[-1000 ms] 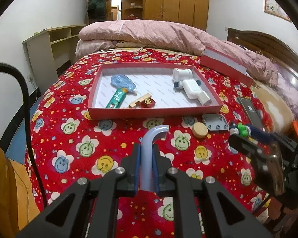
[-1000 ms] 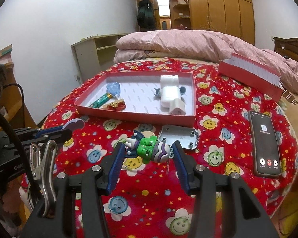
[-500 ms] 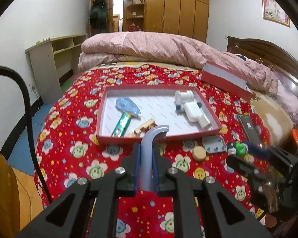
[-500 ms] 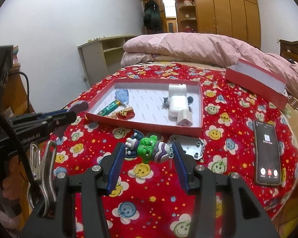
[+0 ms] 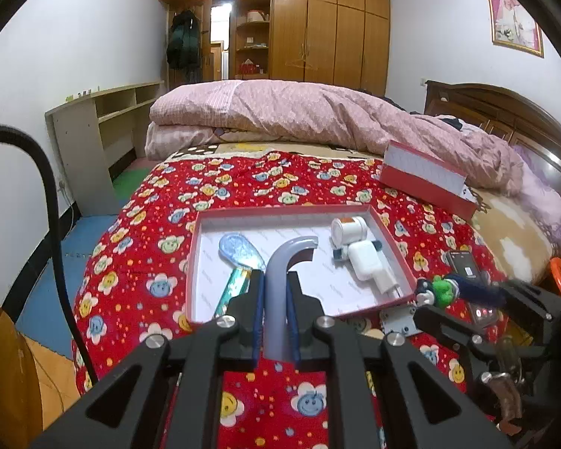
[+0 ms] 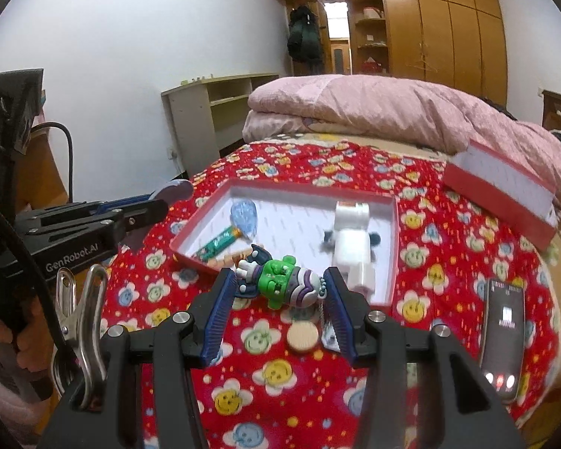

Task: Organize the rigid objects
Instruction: 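Grasp the green figure keychain with the right tool while the left tool lifts the hook, then carry the keychain with the right tool while the left tool carries the hook into the tray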

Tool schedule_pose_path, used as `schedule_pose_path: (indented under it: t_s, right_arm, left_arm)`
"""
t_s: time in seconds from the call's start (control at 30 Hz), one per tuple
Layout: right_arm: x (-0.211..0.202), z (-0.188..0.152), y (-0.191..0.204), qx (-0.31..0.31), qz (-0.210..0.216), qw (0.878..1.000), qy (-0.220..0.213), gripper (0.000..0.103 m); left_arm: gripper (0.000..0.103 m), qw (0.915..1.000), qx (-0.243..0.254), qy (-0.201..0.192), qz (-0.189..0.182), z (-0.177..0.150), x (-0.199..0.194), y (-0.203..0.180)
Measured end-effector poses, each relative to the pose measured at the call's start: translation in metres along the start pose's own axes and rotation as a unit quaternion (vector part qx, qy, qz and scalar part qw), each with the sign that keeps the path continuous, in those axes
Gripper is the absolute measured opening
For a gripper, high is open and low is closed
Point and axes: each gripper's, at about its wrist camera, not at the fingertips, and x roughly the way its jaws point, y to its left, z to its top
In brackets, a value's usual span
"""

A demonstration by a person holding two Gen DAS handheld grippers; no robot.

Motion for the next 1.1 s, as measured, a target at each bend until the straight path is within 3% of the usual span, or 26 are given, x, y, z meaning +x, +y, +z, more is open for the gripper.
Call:
schedule_pose_path:
  t_s: [0.53, 1.1]
  right_arm:
    - [0.046, 0.059, -0.014, 0.009, 0.014, 1.000, 0.013, 0.049]
    - [0.113, 0.041, -0.025, 0.029, 0.024, 0.997, 0.072, 0.050]
  left_arm:
    - [0.012, 0.9999, 0.000, 0.010, 0.002, 0.034, 0.034, 0.009]
    - [0.012, 0.9964, -0.019, 0.081, 0.016, 0.013, 0.120, 0.026]
